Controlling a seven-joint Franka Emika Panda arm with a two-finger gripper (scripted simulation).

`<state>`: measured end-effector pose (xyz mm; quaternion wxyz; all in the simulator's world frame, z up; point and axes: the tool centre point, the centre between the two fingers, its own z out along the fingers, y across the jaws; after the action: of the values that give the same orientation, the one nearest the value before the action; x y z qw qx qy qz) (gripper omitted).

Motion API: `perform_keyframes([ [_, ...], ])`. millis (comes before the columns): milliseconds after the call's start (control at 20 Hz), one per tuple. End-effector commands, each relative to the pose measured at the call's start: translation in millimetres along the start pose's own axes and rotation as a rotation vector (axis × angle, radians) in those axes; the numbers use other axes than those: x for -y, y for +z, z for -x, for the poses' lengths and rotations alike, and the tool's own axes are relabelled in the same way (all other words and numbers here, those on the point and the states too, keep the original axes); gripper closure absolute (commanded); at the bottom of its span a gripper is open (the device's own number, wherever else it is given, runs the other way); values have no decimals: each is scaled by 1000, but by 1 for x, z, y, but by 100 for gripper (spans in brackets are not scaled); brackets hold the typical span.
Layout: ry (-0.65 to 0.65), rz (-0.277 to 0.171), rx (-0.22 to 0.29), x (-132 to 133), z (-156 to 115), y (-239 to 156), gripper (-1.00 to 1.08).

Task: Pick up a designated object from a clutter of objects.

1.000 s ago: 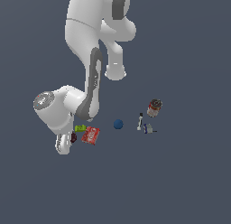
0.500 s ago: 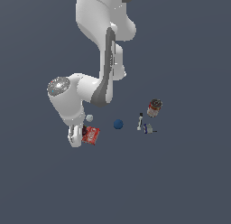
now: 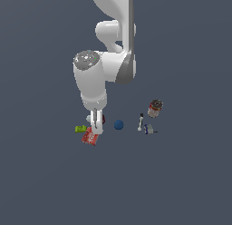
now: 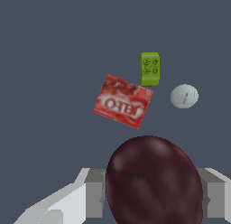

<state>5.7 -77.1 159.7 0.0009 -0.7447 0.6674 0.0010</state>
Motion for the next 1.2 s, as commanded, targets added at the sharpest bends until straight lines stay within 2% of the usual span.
perform_keyframes([
  [0, 0, -1, -1, -4, 24, -19, 108],
  [900, 1, -1, -7, -26, 204, -158, 108],
  [1150, 1, 0, -5, -29, 247, -190, 108],
])
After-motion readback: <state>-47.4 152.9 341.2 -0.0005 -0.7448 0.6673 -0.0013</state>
